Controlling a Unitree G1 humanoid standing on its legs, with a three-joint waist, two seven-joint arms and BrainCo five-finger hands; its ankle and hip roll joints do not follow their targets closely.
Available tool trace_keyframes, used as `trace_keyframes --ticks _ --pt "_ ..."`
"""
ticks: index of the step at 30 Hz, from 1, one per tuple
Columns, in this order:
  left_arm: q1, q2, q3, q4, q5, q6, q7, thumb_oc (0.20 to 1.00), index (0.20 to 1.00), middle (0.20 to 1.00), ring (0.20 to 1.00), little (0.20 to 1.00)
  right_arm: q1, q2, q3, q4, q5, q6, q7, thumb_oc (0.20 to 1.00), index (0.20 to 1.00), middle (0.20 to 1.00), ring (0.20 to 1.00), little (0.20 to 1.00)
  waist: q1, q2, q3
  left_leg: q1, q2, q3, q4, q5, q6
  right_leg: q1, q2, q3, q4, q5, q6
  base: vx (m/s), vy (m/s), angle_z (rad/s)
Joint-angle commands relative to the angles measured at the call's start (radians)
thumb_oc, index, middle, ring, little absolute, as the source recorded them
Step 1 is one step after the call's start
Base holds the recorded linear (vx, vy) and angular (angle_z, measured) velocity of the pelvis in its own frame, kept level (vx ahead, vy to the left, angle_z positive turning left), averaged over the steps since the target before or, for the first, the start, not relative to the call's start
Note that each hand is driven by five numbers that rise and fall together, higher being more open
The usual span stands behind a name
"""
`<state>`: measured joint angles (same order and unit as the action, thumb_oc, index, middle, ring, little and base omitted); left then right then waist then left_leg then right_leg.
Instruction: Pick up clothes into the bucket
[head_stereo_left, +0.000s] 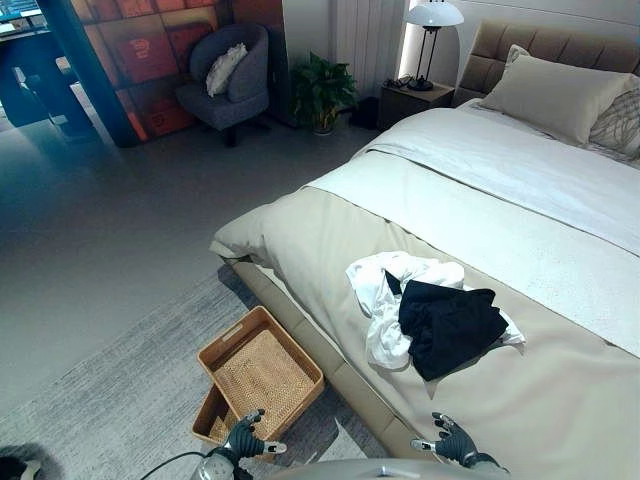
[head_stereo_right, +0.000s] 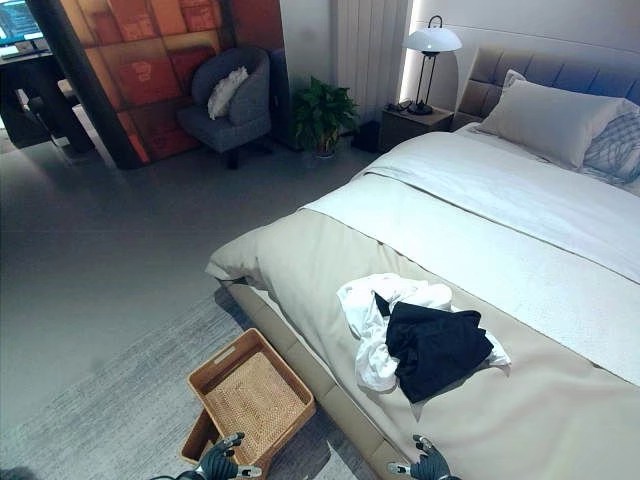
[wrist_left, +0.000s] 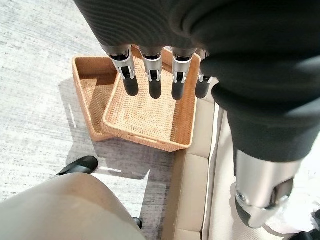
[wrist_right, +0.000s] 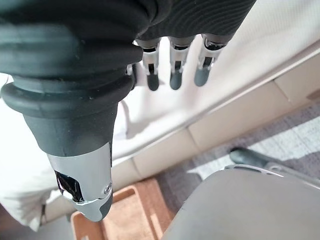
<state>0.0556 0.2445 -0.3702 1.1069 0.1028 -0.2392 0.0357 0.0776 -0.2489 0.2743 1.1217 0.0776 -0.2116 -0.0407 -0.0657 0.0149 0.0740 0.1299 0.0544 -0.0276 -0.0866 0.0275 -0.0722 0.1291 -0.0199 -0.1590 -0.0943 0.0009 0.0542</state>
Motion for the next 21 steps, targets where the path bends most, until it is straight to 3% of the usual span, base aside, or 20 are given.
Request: trace_keyframes --ticks 1,16,21 --pt "-0.057 -0.058 0.0 0.044 -0.013 -0.015 -0.014 1.0 1.0 1.0 1.0 1.0 -0.096 0.008 0.043 0.035 -0.008 -0.007 0.001 1.0 1.0 1.0 1.0 1.0 -0.019 -0.056 0.032 -0.007 -0.023 0.003 0.053 -0.067 0.009 0.013 -0.066 0.003 0.035 -0.027 0.064 0.21 0.118 -0.12" --pt "-0.053 -0.057 -0.003 0.055 -0.008 -0.007 0.003 1.0 1.0 1.0 1.0 1.0 -0.143 0.001 0.019 -0.02 0.034 -0.008 -0.034 1.0 1.0 1.0 1.0 1.0 -0.003 -0.063 0.039 -0.028 -0.028 -0.008 0.047 -0.06 0.013 -0.003 -0.07 -0.013 0.039 -0.023 0.067 0.0 0.0 0.0" --pt "-0.048 -0.047 -0.01 0.012 -0.007 -0.016 0.034 1.0 1.0 1.0 1.0 1.0 -0.213 -0.047 -0.025 -0.235 0.071 -0.045 -0.113 1.0 1.0 1.0 1.0 1.0 0.012 -0.067 0.058 -0.052 -0.031 -0.017 0.047 -0.052 0.016 -0.024 -0.072 -0.022 0.046 -0.02 0.07 -0.02 0.005 0.01"
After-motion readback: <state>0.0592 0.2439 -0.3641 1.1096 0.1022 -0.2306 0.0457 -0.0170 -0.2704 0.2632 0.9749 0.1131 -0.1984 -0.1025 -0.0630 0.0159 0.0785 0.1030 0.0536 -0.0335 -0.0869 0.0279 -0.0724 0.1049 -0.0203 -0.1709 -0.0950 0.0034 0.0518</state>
